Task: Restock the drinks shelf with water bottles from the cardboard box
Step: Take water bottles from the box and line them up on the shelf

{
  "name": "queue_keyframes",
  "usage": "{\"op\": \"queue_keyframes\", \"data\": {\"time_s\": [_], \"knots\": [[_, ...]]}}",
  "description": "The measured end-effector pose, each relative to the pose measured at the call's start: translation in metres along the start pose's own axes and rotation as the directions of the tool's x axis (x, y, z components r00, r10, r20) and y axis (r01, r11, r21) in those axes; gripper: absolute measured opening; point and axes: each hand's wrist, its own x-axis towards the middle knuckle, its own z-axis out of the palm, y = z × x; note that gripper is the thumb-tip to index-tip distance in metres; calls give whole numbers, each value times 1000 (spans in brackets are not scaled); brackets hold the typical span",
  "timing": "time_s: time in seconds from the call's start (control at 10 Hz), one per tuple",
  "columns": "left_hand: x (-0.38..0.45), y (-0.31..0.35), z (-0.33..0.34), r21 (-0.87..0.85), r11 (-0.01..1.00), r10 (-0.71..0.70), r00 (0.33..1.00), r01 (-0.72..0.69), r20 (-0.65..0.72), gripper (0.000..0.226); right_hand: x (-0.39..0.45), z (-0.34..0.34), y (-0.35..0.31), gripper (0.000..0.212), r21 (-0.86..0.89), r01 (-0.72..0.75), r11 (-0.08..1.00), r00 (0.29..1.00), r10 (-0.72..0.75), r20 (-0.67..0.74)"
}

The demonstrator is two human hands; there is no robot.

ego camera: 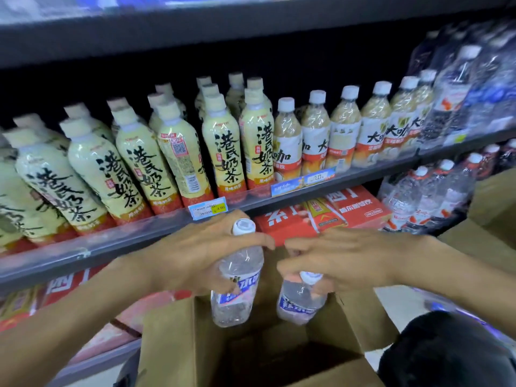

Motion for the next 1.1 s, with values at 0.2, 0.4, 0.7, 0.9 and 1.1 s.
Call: {"op": "queue_keyframes", "data": {"time_s": [0.2,0.4,0.7,0.9,1.1], "knots": [[-7,12,-76,-92,995,13,988,-27,-153,79,-5,-71,-11,24,47,-25,999,987,32,-158],[-10,20,-143,-151,987,1,943,-55,-334,85,-23,-154,-38,20,-29,-19,999,954,10,-300],[-15,42,-244,-183,941,86,726,-283,-682,75,-47,-260,-60,11,-244,-45,969,823,-103,-558],[-13,45,-301,-47,963,122,587,-265,-800,71,-49,-325,-58,17,-330,-56,942,682,-205,-702],[-9,36,-347,149,980,196,511,-132,-837,69,-44,-376,-59,11,-499,-149,854,570,-338,-749]]}}
